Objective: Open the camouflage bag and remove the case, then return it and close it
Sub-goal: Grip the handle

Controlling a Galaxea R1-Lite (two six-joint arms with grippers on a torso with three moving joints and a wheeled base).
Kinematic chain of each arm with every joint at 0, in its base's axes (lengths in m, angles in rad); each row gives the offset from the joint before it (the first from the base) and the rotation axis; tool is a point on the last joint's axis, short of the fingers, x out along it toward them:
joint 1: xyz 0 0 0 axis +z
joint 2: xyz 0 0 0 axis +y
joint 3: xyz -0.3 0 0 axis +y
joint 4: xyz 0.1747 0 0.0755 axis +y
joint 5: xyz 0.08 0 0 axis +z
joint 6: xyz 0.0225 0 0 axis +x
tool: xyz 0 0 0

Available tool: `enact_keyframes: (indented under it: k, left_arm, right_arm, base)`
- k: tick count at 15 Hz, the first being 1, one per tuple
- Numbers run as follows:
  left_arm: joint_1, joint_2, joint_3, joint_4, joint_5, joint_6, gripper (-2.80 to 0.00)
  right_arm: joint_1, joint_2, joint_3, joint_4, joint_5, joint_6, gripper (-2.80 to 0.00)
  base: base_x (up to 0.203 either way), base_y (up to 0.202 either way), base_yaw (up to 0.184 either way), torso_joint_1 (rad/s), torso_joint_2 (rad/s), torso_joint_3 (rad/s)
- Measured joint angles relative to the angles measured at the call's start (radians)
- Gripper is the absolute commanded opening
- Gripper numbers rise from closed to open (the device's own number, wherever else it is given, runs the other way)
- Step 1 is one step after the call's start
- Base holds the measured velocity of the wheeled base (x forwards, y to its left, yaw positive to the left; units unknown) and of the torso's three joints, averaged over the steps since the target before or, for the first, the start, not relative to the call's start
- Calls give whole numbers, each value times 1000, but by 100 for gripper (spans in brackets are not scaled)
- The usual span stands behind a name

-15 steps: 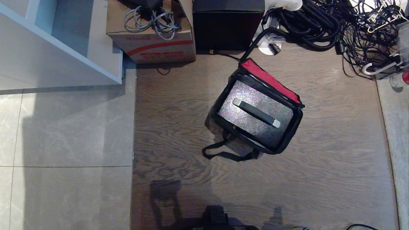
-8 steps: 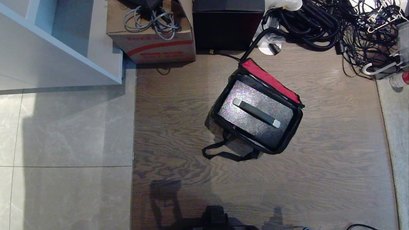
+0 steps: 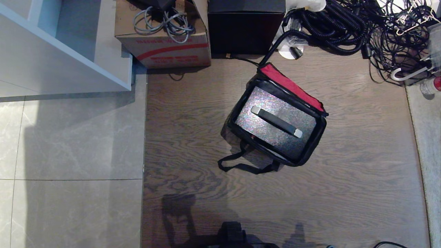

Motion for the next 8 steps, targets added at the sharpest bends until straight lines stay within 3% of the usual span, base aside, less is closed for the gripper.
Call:
enact_keyframes:
  k: [8]
  left_arm:
    - [0, 0, 0, 0, 0, 0, -280]
  right_arm:
    - [0, 0, 0, 0, 0, 1, -280]
  base:
    - [0, 0, 0, 0, 0, 0]
